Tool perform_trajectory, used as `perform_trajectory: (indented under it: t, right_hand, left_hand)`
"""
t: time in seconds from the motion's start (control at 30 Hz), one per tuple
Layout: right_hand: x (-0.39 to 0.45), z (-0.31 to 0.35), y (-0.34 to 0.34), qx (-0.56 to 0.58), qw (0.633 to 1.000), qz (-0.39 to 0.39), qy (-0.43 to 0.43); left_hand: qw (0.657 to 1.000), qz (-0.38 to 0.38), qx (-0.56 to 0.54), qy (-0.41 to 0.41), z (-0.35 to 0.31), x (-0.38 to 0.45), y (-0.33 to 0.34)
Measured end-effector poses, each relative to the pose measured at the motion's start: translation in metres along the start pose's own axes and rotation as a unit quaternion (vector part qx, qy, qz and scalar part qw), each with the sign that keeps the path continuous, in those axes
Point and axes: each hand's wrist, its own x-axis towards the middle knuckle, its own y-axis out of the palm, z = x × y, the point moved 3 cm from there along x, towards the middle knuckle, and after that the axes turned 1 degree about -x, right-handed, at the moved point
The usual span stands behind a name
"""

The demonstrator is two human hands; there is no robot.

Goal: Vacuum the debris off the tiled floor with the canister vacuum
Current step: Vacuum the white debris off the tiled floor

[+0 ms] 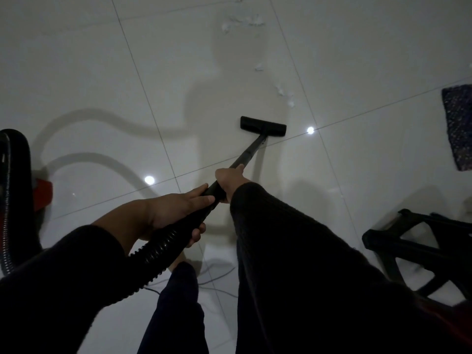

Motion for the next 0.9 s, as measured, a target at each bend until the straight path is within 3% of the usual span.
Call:
perform_trajectory:
  t: [0.27,0.5,0.9]
  right_hand:
    - [0.03,0.025,-0.087,-0.127,0.991,0.035,-0.01]
    - [0.056,0.045,-0.136,-0.148,0.989,0.021,-0.004]
    - [0.077,0.095,-0.138,-0.127,0.991,0.016,-0.024]
  left_hand:
    - [0.998,0.001,-0.059,0.026,-0.051,0.051,0.063]
    - [0.994,-0.003,-0.101,0.052,-0.084,0.081,0.097]
    - [0.989,-0.015,-0.117,0.084,-0.12,0.094,0.081]
